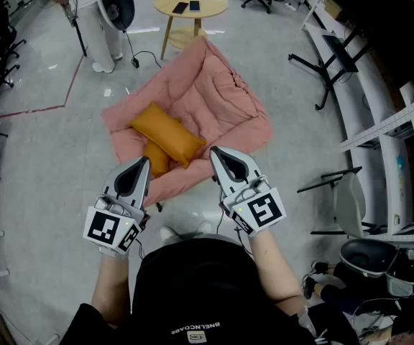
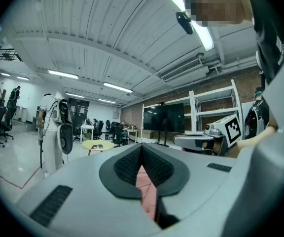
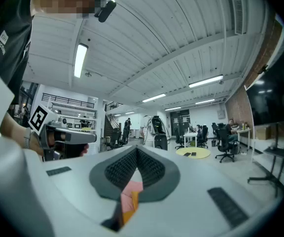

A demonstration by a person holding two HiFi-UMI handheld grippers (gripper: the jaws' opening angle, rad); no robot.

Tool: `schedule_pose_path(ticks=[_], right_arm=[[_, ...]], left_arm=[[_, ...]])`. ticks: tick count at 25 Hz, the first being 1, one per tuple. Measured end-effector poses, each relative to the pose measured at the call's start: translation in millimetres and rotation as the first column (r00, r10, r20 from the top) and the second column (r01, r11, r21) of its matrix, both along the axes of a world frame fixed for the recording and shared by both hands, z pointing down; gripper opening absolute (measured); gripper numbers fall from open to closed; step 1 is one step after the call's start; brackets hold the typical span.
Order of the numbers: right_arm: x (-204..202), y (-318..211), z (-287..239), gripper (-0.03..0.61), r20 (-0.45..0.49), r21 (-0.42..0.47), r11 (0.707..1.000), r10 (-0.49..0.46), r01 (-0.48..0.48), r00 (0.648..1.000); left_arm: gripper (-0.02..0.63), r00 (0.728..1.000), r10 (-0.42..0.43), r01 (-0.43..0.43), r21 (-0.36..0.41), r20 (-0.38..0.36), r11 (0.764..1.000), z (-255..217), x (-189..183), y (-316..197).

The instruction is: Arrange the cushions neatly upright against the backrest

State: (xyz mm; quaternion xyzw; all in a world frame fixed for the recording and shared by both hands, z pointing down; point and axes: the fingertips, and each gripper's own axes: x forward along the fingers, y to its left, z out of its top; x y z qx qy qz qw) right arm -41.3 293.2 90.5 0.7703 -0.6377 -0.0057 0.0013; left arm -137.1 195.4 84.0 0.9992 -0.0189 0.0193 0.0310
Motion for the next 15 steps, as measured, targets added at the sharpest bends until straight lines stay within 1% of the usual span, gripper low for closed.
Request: schedule_pose_path(ticks=[6,11,15], right_arm=[[17.2,14.1,2.1,0.002,-0.005,0.005,1.0,0.003,-0.003,1.0],[26.3,23.8,5.2,0.002,0.005,0.014,1.0,-0.008,0.008,1.0],[30.2,34.8,6.4,0.003,0.062,0.056,0.997,-0.054,0.051,0.997]], left_arm=[[0.012,1.0,0.002,-0.002,0.001,0.003,1.0,1.5,15.8,14.6],[0.012,1.0,-0.027,0.028,-0.018,0.012,0.999,5.7,24.5,18.8],[0.012,0.998,-0.059,0.06,-0.04,0.023,0.997,12.1,27.2,17.1]])
